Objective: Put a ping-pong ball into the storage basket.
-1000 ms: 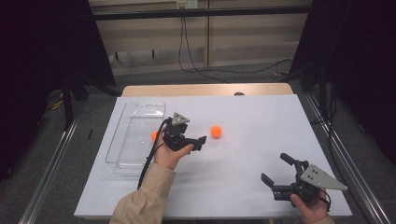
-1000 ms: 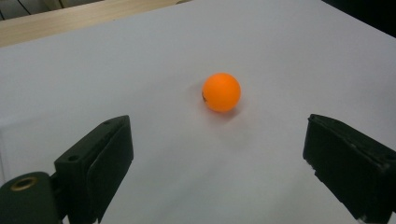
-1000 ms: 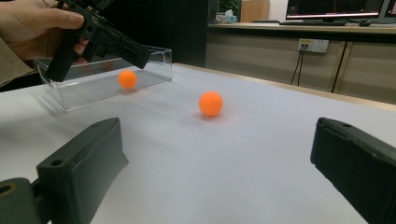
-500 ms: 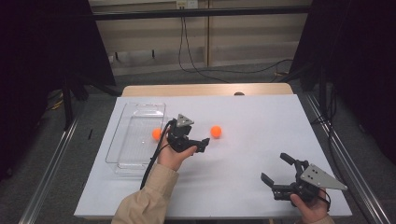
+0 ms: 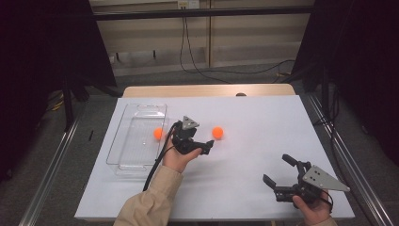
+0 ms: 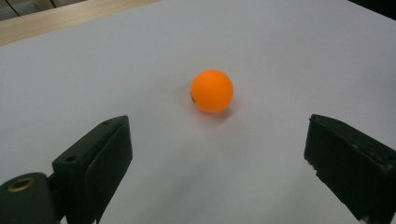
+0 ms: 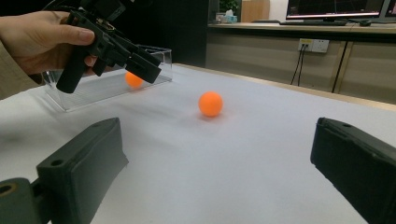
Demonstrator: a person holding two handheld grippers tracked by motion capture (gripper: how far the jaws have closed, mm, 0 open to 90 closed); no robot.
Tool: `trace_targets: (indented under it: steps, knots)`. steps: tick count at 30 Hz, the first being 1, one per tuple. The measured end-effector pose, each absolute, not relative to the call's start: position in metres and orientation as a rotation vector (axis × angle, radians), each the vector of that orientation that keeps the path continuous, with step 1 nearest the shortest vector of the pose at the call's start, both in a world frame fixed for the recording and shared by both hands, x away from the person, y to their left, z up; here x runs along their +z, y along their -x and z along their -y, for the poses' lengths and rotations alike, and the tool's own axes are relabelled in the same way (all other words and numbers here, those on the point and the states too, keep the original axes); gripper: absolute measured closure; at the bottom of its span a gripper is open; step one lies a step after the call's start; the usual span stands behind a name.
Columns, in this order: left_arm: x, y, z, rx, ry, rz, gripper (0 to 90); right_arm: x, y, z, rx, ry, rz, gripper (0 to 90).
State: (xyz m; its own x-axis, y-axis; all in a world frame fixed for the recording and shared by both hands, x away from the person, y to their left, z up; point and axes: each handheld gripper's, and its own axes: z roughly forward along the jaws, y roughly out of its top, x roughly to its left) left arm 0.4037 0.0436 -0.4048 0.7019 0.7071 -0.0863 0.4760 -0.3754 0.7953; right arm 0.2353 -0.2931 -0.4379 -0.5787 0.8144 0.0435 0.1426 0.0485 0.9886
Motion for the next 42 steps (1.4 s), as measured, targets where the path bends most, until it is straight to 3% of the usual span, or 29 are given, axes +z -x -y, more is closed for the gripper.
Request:
trace_targets:
  steps: [42]
  knots:
    - [-0.421, -0.414, -0.017, 0.332, -2.043, -0.882, 7.7, -0.438, -0.235, 0.294, 1.565, -0.963, -1.781, 2.0]
